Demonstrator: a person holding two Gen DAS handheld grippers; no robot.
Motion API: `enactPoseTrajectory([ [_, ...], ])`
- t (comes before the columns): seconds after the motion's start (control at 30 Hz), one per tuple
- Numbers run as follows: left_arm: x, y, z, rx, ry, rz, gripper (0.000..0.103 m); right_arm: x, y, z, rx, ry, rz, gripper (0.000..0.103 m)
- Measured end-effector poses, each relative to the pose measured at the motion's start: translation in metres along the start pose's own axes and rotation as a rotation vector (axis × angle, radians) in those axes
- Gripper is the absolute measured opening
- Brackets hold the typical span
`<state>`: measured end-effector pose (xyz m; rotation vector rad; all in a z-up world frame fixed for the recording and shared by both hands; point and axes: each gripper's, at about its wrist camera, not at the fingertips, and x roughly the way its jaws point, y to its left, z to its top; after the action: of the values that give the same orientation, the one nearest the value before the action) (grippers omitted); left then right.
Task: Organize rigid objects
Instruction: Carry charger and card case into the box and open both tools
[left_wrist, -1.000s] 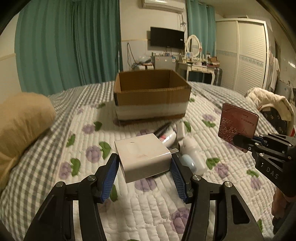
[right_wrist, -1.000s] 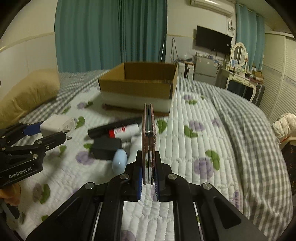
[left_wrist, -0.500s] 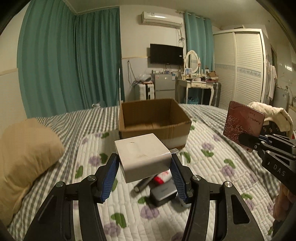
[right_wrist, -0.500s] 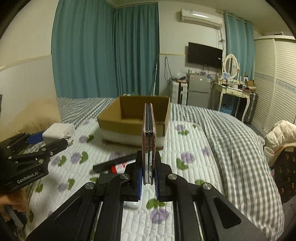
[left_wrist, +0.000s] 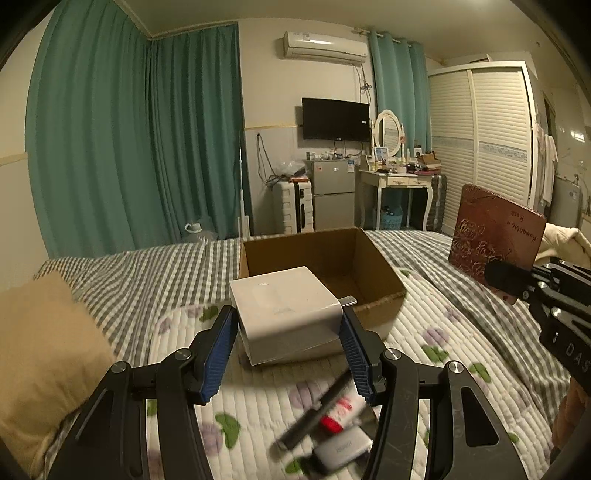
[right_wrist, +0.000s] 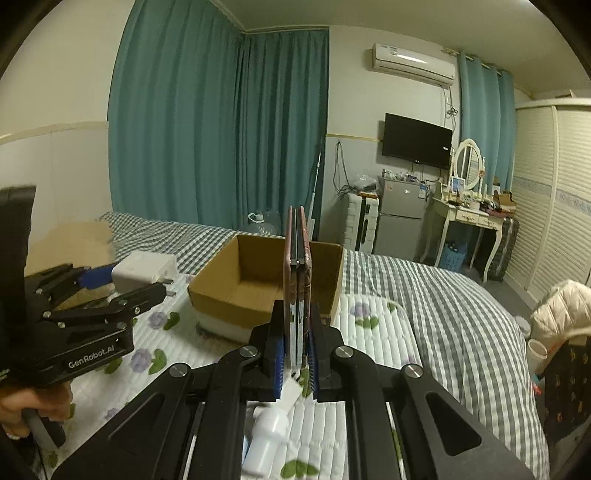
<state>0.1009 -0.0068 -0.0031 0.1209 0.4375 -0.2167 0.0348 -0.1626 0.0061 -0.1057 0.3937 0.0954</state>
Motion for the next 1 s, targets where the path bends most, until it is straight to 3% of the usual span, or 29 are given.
enactPoseTrajectory([
  [0.27, 0.05, 0.013, 0.021, -0.02, -0.003, -0.005, 0.057, 0.059, -0.005, 0.013, -0.015, 0.006, 0.005, 0.01],
  [0.53, 0.108, 0.014, 0.027, -0.007, 0.045, -0.016, 0.057, 0.119, -0.012, 0.008, -0.021, 0.079, 0.017, 0.01],
  [1.0, 0.201, 0.015, 0.011, -0.016, 0.249, -0.002, 0.057, 0.22, -0.015, -0.002, -0.046, 0.29, 0.017, 0.01],
])
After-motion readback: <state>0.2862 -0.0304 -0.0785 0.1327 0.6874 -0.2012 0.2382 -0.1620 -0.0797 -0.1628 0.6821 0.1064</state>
